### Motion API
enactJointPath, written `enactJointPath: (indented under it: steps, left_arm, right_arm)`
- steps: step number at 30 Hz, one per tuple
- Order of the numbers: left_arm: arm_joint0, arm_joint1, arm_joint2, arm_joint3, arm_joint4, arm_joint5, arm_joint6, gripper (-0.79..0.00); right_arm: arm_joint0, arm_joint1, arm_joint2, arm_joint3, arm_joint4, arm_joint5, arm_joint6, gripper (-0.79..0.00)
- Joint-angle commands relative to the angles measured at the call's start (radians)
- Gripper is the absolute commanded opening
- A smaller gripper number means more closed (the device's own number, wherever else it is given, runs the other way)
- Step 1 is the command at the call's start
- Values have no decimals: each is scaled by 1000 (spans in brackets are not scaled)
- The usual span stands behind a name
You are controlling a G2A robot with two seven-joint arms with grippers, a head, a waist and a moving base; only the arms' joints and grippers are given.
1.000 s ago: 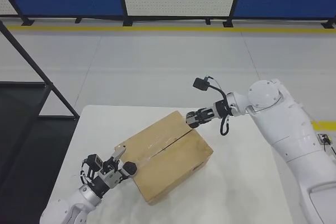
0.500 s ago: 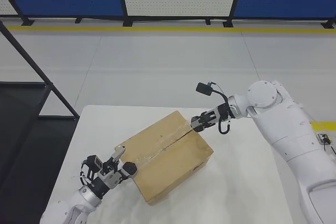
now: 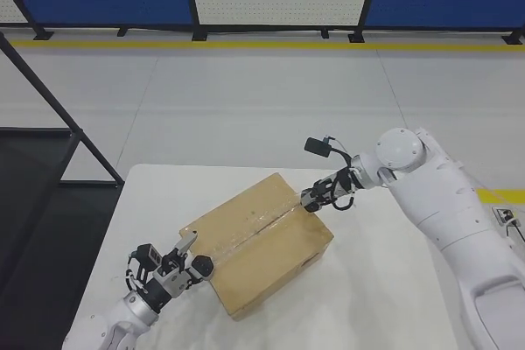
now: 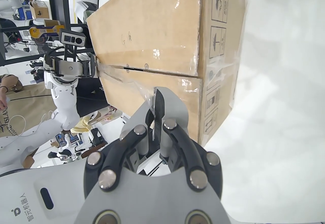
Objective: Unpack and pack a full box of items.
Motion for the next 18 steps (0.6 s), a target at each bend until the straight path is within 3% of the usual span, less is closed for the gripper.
enactJointPath:
  steps: [1, 5, 8, 10, 18]
  left_arm:
    - [-2, 1, 3, 1, 1, 0, -3, 0]
    - [-4, 2, 6, 1, 1, 1, -2, 0]
    - [-4, 3, 7, 1, -3, -2, -3, 0]
    - [-3, 4, 6, 0, -5, -3, -2, 0]
    - [-2, 7, 5, 0, -9, -5, -1, 0]
  right_arm:
    - [1, -3, -4, 3, -4, 5, -5, -785]
    - [4, -10, -12, 16, -15, 15, -15, -785]
    - [4, -16, -16, 26, -14, 14, -19, -610]
    - [5, -21, -18, 34, -12, 15, -19, -554]
    - [14, -33, -21, 63, -9, 1, -18, -536]
